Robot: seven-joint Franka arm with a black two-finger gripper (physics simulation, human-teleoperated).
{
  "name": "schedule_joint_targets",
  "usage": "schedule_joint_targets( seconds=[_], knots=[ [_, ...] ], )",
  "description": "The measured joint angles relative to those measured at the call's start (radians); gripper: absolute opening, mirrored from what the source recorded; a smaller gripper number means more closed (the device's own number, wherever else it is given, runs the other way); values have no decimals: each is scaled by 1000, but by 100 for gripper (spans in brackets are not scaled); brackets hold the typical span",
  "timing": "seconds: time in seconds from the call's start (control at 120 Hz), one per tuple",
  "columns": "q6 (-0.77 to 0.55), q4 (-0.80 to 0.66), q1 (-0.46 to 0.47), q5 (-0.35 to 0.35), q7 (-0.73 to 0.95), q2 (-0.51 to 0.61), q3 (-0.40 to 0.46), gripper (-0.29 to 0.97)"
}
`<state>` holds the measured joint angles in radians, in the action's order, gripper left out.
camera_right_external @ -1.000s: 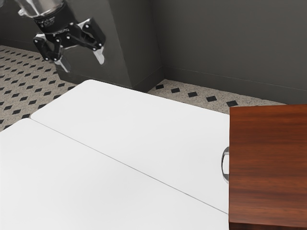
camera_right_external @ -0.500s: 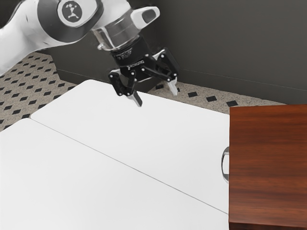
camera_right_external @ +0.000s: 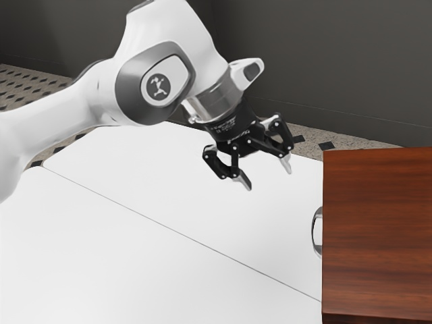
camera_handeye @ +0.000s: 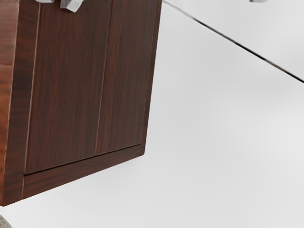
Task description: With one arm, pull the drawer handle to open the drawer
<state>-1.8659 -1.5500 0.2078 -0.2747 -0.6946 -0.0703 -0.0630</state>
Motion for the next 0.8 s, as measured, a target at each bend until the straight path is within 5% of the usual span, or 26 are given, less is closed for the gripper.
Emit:
schedule_joint_targets(
  seconds=[0.375,0.8],
  knots=[
    [-108,-108,23,-5,-42,32,51,45],
    [-184,-223,-32,-31,-53,95,76,19]
  ],
)
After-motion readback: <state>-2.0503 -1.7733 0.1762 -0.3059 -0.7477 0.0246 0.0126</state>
